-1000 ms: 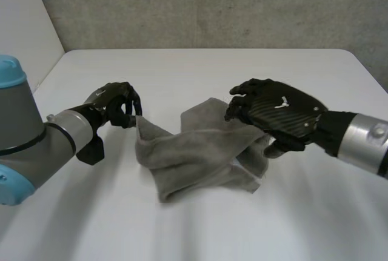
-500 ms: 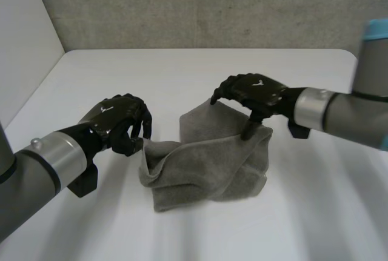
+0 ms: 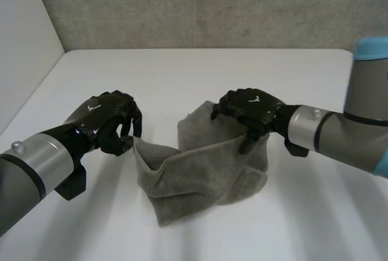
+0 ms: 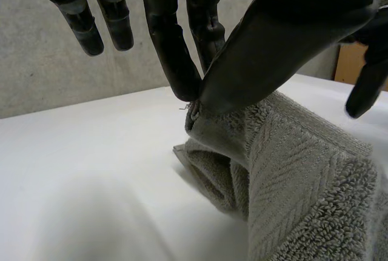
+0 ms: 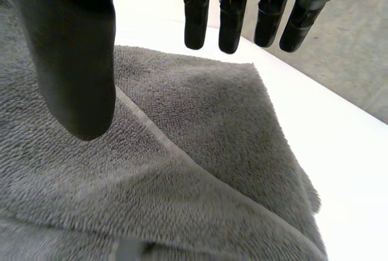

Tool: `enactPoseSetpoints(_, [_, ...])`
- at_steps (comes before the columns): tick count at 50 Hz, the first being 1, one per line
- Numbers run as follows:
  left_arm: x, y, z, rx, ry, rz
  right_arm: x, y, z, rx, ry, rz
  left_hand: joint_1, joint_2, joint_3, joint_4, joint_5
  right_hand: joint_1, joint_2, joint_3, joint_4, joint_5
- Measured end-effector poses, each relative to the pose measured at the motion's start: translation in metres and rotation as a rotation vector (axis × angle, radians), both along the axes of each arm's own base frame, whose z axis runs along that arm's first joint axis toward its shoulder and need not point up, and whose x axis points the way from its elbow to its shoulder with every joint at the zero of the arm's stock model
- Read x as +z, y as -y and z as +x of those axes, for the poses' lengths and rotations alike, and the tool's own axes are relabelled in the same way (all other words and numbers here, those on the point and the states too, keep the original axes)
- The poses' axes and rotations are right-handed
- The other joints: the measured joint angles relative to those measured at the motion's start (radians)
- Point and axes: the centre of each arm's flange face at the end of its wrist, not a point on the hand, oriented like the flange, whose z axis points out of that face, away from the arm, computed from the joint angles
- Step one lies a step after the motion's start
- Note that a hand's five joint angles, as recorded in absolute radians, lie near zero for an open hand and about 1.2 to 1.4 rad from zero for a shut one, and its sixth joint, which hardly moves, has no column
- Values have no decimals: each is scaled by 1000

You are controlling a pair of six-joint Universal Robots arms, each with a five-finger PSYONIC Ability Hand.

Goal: Fold the towel.

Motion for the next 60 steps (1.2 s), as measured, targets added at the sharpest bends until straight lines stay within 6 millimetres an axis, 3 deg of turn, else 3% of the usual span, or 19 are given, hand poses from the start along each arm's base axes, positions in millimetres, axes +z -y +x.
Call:
enactPoseSetpoints(12, [-4, 2, 2, 10, 10, 12, -11, 4, -23, -50, -17, -9, 0, 0, 0, 0, 0, 96, 68, 0, 0, 71])
enactPoseSetpoints(28, [6, 2, 9, 36, -1, -25, -66, 42, -19, -47, -112, -44, 0, 0, 0, 0, 0, 191, 183, 0, 0, 164])
enactPoseSetpoints(35, [8, 5, 14, 56, -3, -32, -72, 46, -20, -60, -124, -33, 0, 0, 0, 0, 0, 319, 309, 0, 0, 286])
enactPoseSetpoints(45, [7, 14, 23, 98, -2, -28, -59, 44, -38, -99, -122, -6, 0, 0, 0, 0, 0, 831, 803, 0, 0, 820])
enactPoseSetpoints(54, [13, 19, 31, 124, 14, -63, -9, 30, -69, -114, -68, 1, 0, 0, 0, 0, 0, 833, 803, 0, 0, 831])
enactPoseSetpoints(60, [18, 25, 32, 116, 58, -116, 12, 26, -71, -67, -23, -16, 0, 0, 0, 0, 0, 833, 803, 0, 0, 831])
